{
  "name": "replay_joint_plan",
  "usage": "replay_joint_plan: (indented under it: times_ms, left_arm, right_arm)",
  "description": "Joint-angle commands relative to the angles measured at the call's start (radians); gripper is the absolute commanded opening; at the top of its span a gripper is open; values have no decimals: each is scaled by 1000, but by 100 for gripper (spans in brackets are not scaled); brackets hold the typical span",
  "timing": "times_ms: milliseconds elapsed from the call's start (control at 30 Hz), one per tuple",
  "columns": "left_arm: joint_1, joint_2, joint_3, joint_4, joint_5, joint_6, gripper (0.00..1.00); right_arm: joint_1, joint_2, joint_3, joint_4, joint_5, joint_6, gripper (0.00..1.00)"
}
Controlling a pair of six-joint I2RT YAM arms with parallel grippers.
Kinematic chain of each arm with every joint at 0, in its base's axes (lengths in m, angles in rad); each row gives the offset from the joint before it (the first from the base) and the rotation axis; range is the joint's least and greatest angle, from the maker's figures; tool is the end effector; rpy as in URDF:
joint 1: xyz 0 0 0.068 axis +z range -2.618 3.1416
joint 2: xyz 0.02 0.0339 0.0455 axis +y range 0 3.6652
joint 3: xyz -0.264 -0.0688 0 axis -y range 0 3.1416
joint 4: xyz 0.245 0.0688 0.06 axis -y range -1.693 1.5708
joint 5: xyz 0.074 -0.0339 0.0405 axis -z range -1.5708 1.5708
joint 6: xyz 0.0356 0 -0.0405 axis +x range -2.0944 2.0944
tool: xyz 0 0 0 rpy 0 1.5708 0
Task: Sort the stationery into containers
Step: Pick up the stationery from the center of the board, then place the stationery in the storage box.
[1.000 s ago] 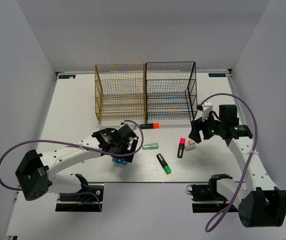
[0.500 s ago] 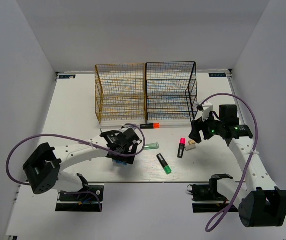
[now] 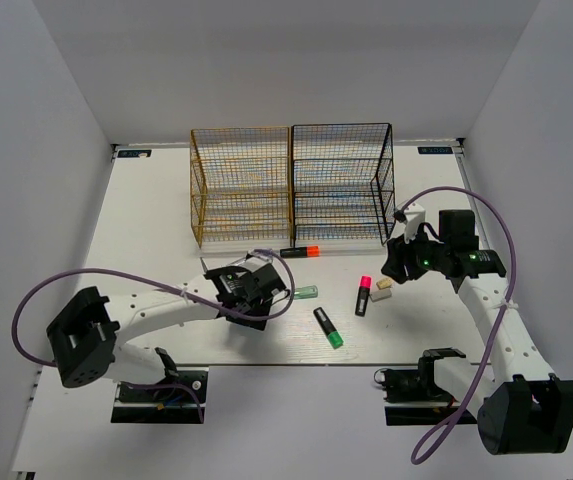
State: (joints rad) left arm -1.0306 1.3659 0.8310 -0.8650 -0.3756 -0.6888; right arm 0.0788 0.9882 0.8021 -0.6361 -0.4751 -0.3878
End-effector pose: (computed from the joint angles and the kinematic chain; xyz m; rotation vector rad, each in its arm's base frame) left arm 0.1274 -0.1870 0.1931 0.4224 2.7102 0.1622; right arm 0.1966 0.0319 0.2702 -0.7461 2.1917 0.4121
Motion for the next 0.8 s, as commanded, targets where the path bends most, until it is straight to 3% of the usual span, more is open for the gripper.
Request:
replay_joint_plan:
  times_ms: [0,67,100,133,167,200,233,267,300,333,400,433,533,567,633,767]
  left_arm:
    - [-26,-88,123,-17,-69,24,0]
    - [-23,-102,233,-29,-84,50,0]
    - [-17,-106,267,-46,-88,92,0]
    - [10,-94,377,-55,-83,109,0]
    - [27,-87,414,-58,-74,120,0]
    - [71,-53,454,-65,-65,161,0]
    - [117,-39,570,-65,-46,172,0]
    - [165,-21,609,-62,-37,195,0]
    - [191,45,694,-63,-20,218,0]
    - [275,70,736,-62,-7,224,0]
    - [325,148,897,-40,42,265,0]
    - [402,203,960,-11,70,287,0]
    - [502,336,1082,32,191,317,0]
    - [513,388,1176,35,223,325,0]
    - [549,483,1241,40,236,349,0]
    - [592,565,1379,63,260,362,0]
  right_arm:
    - [-2,-8,-6,-16,-26,-17,51]
    - [-1,0,-3,-23,-57,-22,10]
    - [-2,4,3,-34,-69,-32,0]
    - [1,10,8,-45,-79,-34,0]
    - [-1,15,8,-48,-82,-36,34]
    - [1,17,12,-51,-83,-36,54]
    - [3,23,11,-57,-83,-34,67]
    - [1,26,19,-59,-82,-34,73]
    - [-1,26,22,-59,-85,-34,72]
    - [-1,26,22,-62,-94,-40,60]
    - [1,27,22,-71,-106,-43,0]
    - [1,26,23,-74,-117,-42,0]
    - [-2,27,20,-71,-115,-40,2]
    - [-2,30,19,-68,-114,-40,10]
    - [1,32,17,-71,-111,-43,13]
    - [-2,41,19,-71,-114,-43,13]
